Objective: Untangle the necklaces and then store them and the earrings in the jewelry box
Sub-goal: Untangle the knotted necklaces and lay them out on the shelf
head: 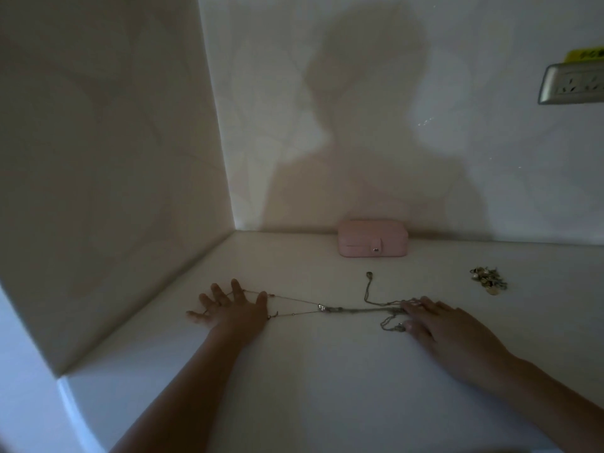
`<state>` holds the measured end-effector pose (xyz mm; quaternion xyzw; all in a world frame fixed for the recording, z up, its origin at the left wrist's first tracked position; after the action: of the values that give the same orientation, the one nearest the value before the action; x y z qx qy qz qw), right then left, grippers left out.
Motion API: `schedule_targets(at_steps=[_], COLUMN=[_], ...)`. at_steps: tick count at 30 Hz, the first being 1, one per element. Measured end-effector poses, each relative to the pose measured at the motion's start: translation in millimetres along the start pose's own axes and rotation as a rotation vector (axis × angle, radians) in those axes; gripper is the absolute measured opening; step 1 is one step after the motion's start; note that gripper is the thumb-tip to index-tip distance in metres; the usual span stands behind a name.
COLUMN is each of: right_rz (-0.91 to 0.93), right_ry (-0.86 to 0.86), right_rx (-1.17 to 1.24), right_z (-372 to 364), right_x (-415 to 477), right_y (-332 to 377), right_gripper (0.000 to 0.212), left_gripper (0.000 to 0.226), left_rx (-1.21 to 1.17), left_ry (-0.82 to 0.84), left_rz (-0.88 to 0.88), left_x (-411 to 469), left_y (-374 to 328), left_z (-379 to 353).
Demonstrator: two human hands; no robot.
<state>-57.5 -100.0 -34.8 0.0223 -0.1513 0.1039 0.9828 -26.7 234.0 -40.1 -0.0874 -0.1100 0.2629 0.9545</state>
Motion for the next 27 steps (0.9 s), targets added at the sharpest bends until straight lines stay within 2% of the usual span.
schedule_targets(at_steps=[1, 2, 4, 7, 11, 13, 16, 19, 20, 23, 27], right_rz=[-0.026, -0.051, -0.062, 0.059, 0.232, 0.230, 0.137, 0.027, -0.013, -0.123, -0.193], right_ry=[-0.006, -0.003, -0.005, -0.097, -0.051, 0.031, 0.119, 0.131, 0.135, 0.136, 0.138], right_rx=[-0.007, -0.011, 0.021, 0.225, 0.402, 0.353, 0.225, 0.224, 0.208, 0.127, 0.110], right_z=[0.9, 1.2, 4.4, 9.8, 4.6, -5.9, -14.0, -13.3, -13.2, -12.4, -9.7], right_x=[0.3, 0.0, 0.0, 4.2, 11.7, 14.8, 18.2, 15.7, 14.5, 9.6, 3.3], right_y=[-1.9, -2.2, 5.7, 42.2, 98.9, 107.7, 97.2, 76.2, 68.0, 42.8, 17.4], right_gripper=[0.063, 0.057, 0.054, 0.050, 0.048, 0.053, 0.065, 0.107, 0.110, 0.076, 0.066], left_gripper=[0.076, 0.077, 0.077, 0.068, 0.050, 0.058, 0.068, 0.079, 0.084, 0.099, 0.108], left_rx=[-0.005, -0.013, -0.017, -0.091, -0.154, -0.052, 0.024, 0.029, 0.026, 0.031, 0.080], left_ry=[0.002, -0.008, -0.087, -0.228, -0.106, -0.005, 0.089, 0.126, 0.139, 0.161, 0.216], left_rz=[0.006, 0.009, -0.042, -0.232, -0.405, -0.464, -0.417, -0.400, -0.380, -0.306, -0.301], left_x=[-0.6, -0.5, -0.6, -9.5, -37.1, -40.3, -30.6, -29.7, -30.4, -33.3, -36.0], left_y=[0.5, 0.5, -3.0, -23.7, -53.6, -53.8, -41.2, -39.0, -38.7, -32.5, -19.9], left_z=[-0.2, 0.0, 4.9, 19.4, 12.9, -1.5, -8.8, -8.7, -7.4, -2.9, 3.6])
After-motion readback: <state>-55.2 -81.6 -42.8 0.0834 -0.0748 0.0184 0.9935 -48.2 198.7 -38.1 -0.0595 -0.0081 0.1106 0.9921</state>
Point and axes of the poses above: each hand's wrist, its own x-axis towards the middle knuckle, its own z-axis out of the back of the hand, y = z × x, the point moved 5 cm from there along x, towards the middle knuckle, and after that the axes turned 15 degrees about -y, right-handed, at the moved point
